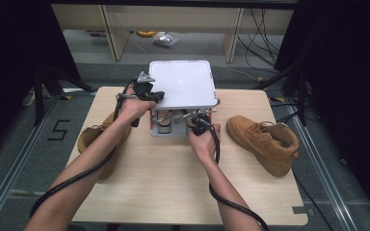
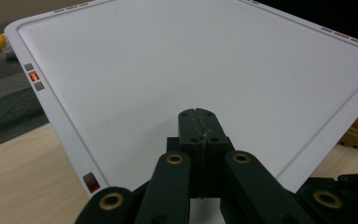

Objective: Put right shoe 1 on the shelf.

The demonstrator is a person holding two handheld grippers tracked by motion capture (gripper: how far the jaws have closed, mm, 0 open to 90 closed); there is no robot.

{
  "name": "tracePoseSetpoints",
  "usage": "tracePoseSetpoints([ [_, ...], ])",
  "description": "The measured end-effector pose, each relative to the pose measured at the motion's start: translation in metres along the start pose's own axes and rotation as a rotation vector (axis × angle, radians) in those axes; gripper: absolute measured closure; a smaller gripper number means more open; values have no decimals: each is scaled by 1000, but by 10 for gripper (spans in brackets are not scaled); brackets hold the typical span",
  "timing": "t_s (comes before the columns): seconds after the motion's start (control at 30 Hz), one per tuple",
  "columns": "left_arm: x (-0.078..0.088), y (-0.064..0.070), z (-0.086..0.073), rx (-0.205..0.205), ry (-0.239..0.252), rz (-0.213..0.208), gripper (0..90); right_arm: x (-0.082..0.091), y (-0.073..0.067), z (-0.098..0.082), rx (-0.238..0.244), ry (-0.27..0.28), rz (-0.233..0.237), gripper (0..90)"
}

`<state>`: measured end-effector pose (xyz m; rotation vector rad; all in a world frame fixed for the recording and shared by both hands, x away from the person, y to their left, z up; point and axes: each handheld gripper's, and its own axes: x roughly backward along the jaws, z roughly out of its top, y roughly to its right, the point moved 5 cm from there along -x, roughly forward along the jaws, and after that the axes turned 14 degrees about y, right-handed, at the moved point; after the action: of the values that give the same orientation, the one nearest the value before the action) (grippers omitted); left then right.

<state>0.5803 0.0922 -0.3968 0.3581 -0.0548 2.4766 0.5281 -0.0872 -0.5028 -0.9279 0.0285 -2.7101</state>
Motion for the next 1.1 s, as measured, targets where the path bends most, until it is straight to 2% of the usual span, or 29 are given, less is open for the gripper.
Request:
tracePoseSetpoints([
  [0.03, 0, 0, 0, 2, 0, -1, 897, 0, -2, 1, -27, -7, 1, 900],
  [0.07, 0, 0, 0, 1, 2, 2, 896, -2, -2, 2, -24, -5, -9, 900],
  [0.13, 0, 0, 0, 2, 1, 1, 896, -4, -3, 2, -35, -2, 0, 900],
  [0.17, 0, 0, 0, 3, 0, -2, 897, -5, -1, 2, 1, 8, -3, 900],
  [0.2, 0, 0, 0, 4, 1, -3, 896, -5, 0, 2, 10, 9, -9, 900],
  [0.27, 0, 0, 0, 5, 1, -4, 896, -6, -2, 3, -16, 9, -6, 900],
  [0.43, 0, 0, 0, 4, 1, 0, 897, -10, 1, 4, 15, 32, -15, 900],
  [0.47, 0, 0, 0, 4, 1, -2, 896, -10, -1, 4, -4, 29, -18, 900],
  [0.53, 0, 0, 0, 6, 1, -2, 896, -12, -1, 4, 6, 34, -5, 900],
  [0.6, 0, 0, 0, 4, 1, -1, 896, -11, -3, 4, -3, 34, -16, 900],
  [0.63, 0, 0, 0, 5, 1, -1, 896, -13, -1, 3, 24, 49, -14, 900],
  [0.7, 0, 0, 0, 5, 1, -1, 896, -13, -2, 3, 23, 47, -14, 900],
  [0.73, 0, 0, 0, 3, 0, 0, 896, -12, -4, 3, 3, 39, -16, 900],
  [0.83, 0, 0, 0, 1, 1, 2, 897, -13, -3, 3, 15, 40, -8, 900],
  [0.87, 0, 0, 0, 2, 2, 2, 896, -13, -4, 2, 3, 35, -5, 900],
  [0.9, 0, 0, 0, 3, 2, 2, 896, -14, -5, 2, 12, 38, -5, 900],
  [0.93, 0, 0, 0, 3, 2, 2, 896, -15, -3, 2, 46, 48, -1, 900],
  [1.03, 0, 0, 0, 4, 2, -4, 896, -16, -6, 2, 20, 58, 19, 900],
  [1.1, 0, 0, 0, 7, 6, -1, 896, -14, -3, 3, 41, 66, 36, 885],
])
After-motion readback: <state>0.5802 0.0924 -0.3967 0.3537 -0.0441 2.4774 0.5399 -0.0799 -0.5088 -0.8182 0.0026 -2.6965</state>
